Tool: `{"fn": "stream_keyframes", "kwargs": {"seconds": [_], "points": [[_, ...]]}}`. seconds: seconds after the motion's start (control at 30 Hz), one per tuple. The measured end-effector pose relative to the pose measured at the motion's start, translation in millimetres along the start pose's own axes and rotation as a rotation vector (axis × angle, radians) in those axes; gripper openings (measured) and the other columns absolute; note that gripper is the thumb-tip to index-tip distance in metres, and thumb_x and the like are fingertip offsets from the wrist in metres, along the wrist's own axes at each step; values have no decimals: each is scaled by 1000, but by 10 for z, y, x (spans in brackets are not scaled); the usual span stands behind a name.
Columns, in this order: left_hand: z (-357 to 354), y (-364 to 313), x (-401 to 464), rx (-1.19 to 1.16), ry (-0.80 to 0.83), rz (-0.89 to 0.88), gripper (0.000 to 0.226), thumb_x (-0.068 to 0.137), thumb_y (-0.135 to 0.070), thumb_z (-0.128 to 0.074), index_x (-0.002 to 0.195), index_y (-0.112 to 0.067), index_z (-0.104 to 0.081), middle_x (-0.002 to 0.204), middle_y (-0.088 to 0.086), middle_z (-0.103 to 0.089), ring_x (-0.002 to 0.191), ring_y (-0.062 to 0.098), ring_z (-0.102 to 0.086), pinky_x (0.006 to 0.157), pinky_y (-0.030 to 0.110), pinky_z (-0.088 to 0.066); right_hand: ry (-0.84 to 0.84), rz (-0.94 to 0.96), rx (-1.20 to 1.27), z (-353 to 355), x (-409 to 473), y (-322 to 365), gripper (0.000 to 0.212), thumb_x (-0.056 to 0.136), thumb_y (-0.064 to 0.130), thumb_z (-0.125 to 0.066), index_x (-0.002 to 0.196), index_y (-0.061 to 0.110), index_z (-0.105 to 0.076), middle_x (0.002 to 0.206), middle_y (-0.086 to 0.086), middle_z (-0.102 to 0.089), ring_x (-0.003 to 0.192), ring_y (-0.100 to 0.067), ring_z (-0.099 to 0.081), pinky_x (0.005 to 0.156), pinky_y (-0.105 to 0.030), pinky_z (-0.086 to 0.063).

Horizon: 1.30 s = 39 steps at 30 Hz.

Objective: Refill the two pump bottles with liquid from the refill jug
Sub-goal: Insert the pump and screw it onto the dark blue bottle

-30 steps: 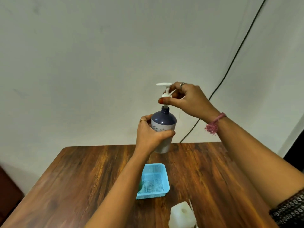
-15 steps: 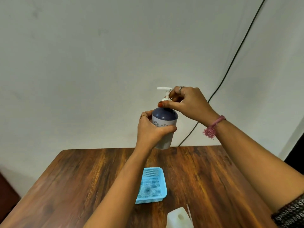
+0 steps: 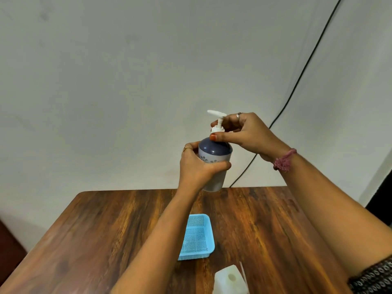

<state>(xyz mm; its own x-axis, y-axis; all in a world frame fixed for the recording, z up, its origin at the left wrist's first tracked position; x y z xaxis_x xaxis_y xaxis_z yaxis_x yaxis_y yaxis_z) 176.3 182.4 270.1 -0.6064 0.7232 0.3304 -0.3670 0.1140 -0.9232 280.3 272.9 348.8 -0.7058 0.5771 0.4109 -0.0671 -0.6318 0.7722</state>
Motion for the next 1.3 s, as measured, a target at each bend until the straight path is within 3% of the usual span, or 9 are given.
{"fn": "stream_keyframes", "kwargs": {"seconds": [0.3,0.47,0.63,0.83,0.97,1.03,1.1,1.2,1.3], "points": [[7,-12,-32,20,3,6,81,61,-25,-87,127,-18,-41,115,-4,-51,96,11,-53,63,8,-42,-36,-6,-4,92,-6,131,29,71,21,-81,98,15,-72,97,2,-73,92,-6,-68,87,-26,-54],[4,-25,-42,21,6,6,80,61,-24,-87,126,-18,-41,113,-5,-50,86,6,-53,59,6,-41,-3,-21,-18,73,-17,113,31,71,20,-81,100,14,-72,97,2,-74,93,-6,-68,90,-28,-53],[3,-37,-59,9,-28,5,80,60,-24,-88,125,-18,-42,112,-5,-50,87,5,-52,59,4,-40,-56,-22,-64,40,-28,87,34,67,27,-83,97,15,-72,90,2,-74,87,-7,-70,85,-30,-56],[3,-13,-64,-12,-35,11,80,59,-23,-89,123,-17,-43,114,-3,-52,90,7,-53,64,6,-41,-149,-6,-219,-28,-26,83,43,62,47,-83,87,17,-66,80,8,-68,75,-2,-65,64,-14,-51],[11,3,-59,0,-19,5,80,59,-23,-88,124,-18,-42,117,-2,-52,94,9,-54,64,6,-40,8,-88,-175,34,-12,34,54,66,50,-77,108,18,-64,98,7,-69,92,-6,-65,79,-21,-52],[15,4,-59,2,-19,4,81,59,-23,-88,125,-18,-42,117,-2,-52,96,10,-54,64,7,-41,121,-105,-57,81,-32,25,50,74,35,-76,118,18,-62,109,6,-69,103,-6,-64,91,-26,-51],[16,3,-55,0,-21,4,80,59,-23,-88,124,-18,-42,116,-3,-52,94,9,-54,64,7,-40,152,-80,35,84,-51,9,40,78,21,-75,116,16,-65,109,4,-71,103,-5,-65,94,-28,-51],[18,5,-53,-4,-31,5,79,59,-23,-88,123,-19,-41,114,-5,-50,92,7,-53,63,6,-40,-10,-39,38,32,-65,-21,32,72,23,-80,100,15,-69,94,3,-73,90,-6,-69,85,-24,-55],[16,24,-65,-2,-29,2,80,60,-24,-88,124,-18,-41,115,-4,-51,93,7,-53,63,5,-40,-110,5,-89,17,-83,-3,34,66,36,-82,92,21,-65,89,8,-69,83,-1,-66,70,-11,-52]]}}
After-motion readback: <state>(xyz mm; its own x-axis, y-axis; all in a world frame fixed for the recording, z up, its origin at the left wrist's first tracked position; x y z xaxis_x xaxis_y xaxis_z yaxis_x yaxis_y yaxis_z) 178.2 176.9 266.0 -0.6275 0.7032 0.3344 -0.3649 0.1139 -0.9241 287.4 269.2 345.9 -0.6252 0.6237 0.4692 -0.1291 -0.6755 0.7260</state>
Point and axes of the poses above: each hand's wrist, its own x-axis towards the middle knuckle, its own z-axis out of the back of the hand, y = z × x, the point moved 4 cm from there along x, towards the middle knuckle
